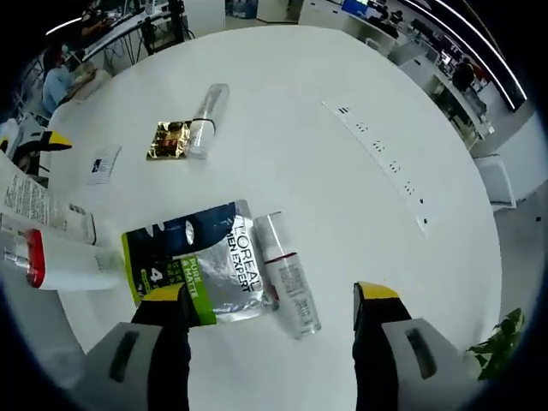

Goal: Arrange the skincare products in the storage area until every visible bottle or jar stands upright without overlapping.

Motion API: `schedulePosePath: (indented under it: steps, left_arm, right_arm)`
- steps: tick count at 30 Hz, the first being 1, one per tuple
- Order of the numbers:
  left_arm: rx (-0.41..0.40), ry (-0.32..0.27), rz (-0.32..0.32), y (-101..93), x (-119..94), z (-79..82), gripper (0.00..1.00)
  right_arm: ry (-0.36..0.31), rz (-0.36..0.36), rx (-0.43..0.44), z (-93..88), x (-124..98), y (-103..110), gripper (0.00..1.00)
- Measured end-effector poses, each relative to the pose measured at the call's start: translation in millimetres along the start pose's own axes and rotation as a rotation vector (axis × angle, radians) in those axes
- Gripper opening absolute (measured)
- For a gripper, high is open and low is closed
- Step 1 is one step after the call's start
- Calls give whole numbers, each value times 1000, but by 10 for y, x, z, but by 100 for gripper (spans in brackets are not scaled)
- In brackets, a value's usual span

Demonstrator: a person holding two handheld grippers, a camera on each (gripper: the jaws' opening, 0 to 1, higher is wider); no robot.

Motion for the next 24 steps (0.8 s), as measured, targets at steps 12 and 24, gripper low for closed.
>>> schedulePosePath:
  steps: [12,24]
  left_arm:
    - [-25,-1,22,85,-21,-7,99]
    - [-27,5,26,101,-15,-5,99]
  right_arm:
    - [29,37,31,-70,119,-90,60]
    - [69,60,-10,-113,210,-108,49]
Point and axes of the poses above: the point that each gripper's makers call its tool centre point, and the gripper's own axes: x roughly forward along the fingers, y roughly to its left, z roughly out of its top, the point moved 6 cm from there along -x, roughly backward along the fingers, and after that the axes turned 1 degree about -x, right-handed, at the moved point
